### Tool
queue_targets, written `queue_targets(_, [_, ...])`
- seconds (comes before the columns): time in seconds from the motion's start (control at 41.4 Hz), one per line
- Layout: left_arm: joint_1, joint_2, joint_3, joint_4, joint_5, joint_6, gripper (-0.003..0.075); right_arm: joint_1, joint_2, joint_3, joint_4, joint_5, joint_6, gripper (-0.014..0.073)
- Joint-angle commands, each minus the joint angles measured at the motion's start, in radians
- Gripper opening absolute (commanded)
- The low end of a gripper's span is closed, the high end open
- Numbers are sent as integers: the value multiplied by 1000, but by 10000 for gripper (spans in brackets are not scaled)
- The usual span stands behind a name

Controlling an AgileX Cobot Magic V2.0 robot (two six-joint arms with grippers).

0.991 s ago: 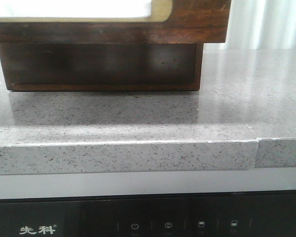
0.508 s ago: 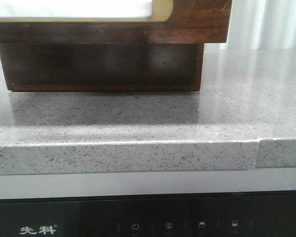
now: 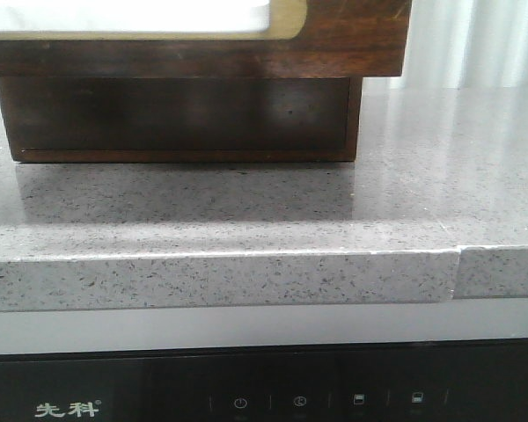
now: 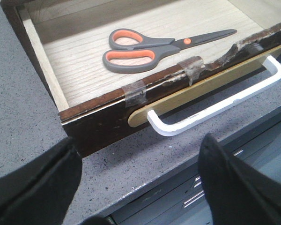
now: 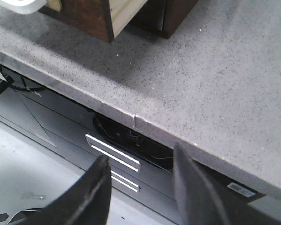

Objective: Put scissors in drawer with both arms

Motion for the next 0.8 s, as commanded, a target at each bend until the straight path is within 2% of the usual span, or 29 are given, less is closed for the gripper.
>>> queue_targets(0.0, [-8,-1,-33,-11,-72,-6,511,-6,-5,-20,-2,-40,4,338])
queue_targets(0.145, [-8,-1,-33,-11,-72,-6,509,-6,-5,-20,8,-26,4,337])
queue_targets(0.218, [-8,-1,-33,-11,-67,-7,468,-6,-5,-20,19,-28,4,302])
queue_targets(0.338, [-8,-1,-33,-16,-66,-20,304,-6,-5,-20,29,-28,4,130])
queue_targets(0.459, [-8,-1,-33,-23,-66,-32,97,-6,-5,-20,29,-28,4,-29])
queue_targets(0.508, [-8,-1,-33,-23,-66,-35,20,-6,-5,-20,29,-28,4,-76])
queue_targets(0.532, [-8,-1,-33,-23,-68,-35,-22,-6,-5,-20,29,-28,4,-67])
queue_targets(0.774, [-8,-1,-33,-26,-74,-39,-20,-6,-5,-20,18,-28,4,-69])
